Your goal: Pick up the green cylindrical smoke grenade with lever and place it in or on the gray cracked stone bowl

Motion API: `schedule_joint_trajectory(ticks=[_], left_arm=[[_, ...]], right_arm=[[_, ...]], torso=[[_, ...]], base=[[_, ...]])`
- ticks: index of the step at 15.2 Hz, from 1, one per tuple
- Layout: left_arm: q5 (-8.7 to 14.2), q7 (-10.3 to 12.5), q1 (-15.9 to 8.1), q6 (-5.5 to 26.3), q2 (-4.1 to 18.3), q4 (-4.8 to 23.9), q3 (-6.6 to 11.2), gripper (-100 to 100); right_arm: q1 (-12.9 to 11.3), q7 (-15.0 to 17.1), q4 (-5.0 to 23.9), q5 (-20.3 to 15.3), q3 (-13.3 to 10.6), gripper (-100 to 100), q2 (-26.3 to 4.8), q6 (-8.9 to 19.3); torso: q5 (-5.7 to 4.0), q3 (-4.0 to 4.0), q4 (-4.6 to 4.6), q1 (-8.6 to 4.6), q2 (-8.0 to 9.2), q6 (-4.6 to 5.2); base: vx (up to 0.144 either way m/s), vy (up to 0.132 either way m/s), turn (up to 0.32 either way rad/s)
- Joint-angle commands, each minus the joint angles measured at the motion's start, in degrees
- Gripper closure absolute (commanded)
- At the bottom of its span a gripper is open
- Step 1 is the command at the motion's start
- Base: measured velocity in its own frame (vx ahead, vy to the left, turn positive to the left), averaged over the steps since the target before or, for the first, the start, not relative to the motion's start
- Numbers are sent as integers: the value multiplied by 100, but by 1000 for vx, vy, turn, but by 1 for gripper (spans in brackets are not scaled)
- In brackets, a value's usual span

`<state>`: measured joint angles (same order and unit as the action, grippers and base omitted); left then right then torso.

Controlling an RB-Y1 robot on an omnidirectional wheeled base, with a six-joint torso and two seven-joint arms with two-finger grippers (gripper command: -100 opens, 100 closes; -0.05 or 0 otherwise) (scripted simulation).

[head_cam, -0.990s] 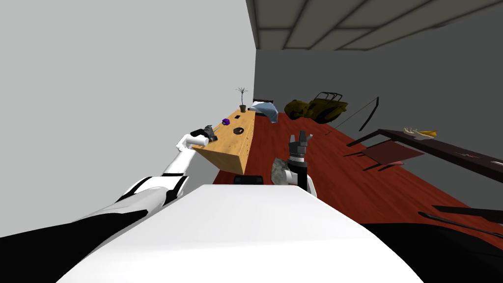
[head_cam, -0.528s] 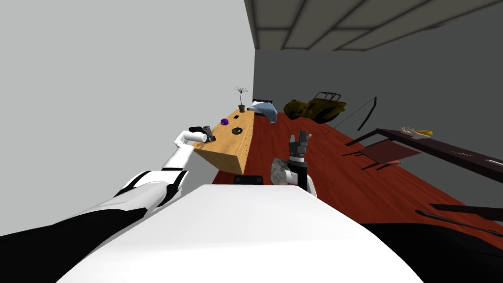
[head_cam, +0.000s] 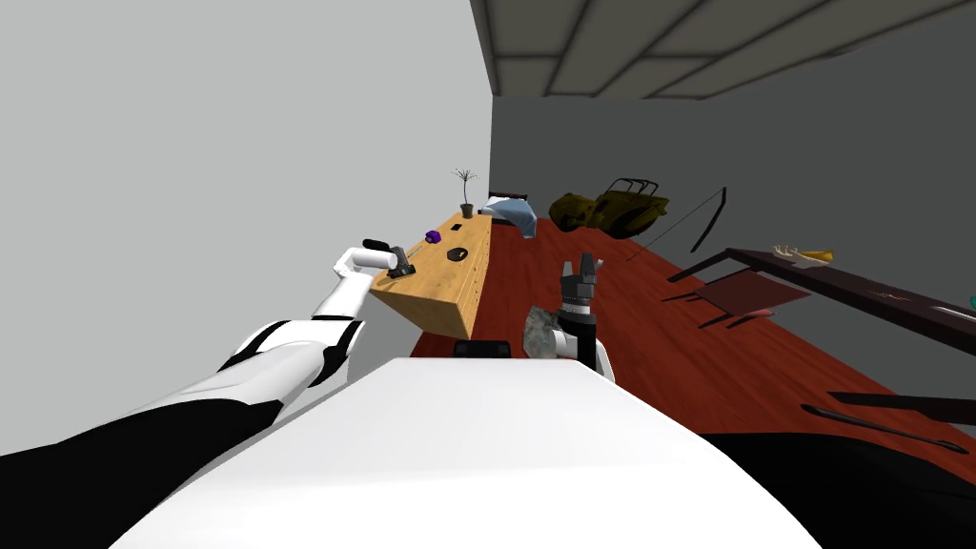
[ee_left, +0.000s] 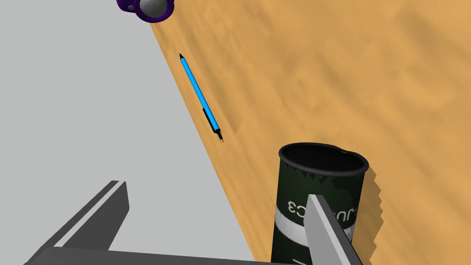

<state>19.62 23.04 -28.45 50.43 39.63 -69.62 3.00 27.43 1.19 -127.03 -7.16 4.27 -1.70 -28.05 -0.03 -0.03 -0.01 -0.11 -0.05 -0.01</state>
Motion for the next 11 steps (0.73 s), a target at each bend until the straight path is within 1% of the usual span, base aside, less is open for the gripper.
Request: schedule_joint_trajectory(ticks=[1,2,3,4,5,6,7,8,9,10,11], left_arm=[[75,63,-162,286,47,256,9,-100],[75,63,-162,361,47,256,9,-100],[127,100,-267,508,76,432,13,-100],[127,100,-267,568,76,432,13,-100],[173,133,-356,738,99,596,16,-100],[173,133,-356,757,99,596,16,-100],[214,162,-429,927,115,748,16,-100],[214,162,-429,927,115,748,16,-100],[249,188,-485,1077,125,887,15,-100],[249,188,-485,1077,125,887,15,-100],[278,209,-522,1205,130,1011,11,-100]], right_arm=[[0,0,0,0,0,0,0,0],[0,0,0,0,0,0,0,0],[0,0,0,0,0,0,0,0],[0,0,0,0,0,0,0,0],[0,0,0,0,0,0,0,0],[0,0,0,0,0,0,0,0],[0,0,0,0,0,0,0,0],[0,0,0,0,0,0,0,0],[0,0,0,0,0,0,0,0],[0,0,0,0,0,0,0,0],[0,0,0,0,0,0,0,0]], torso=[[0,0,0,0,0,0],[0,0,0,0,0,0],[0,0,0,1,0,0],[0,-1,0,3,-1,0],[1,-1,-1,4,-2,0],[1,-2,-1,6,-4,0],[2,-2,-1,8,-4,-1],[2,-3,-1,10,-4,-1],[3,-2,-1,12,-4,-1],[3,-3,-1,14,-5,-1],[4,-3,-1,15,-4,-1]], base=[[13,-26,-16],[13,-21,-11],[18,-17,-14],[20,-13,-11],[23,-9,-11],[23,-5,-10],[24,-1,-7],[21,2,-4],[25,8,-4],[24,11,-4],[29,18,-2]])
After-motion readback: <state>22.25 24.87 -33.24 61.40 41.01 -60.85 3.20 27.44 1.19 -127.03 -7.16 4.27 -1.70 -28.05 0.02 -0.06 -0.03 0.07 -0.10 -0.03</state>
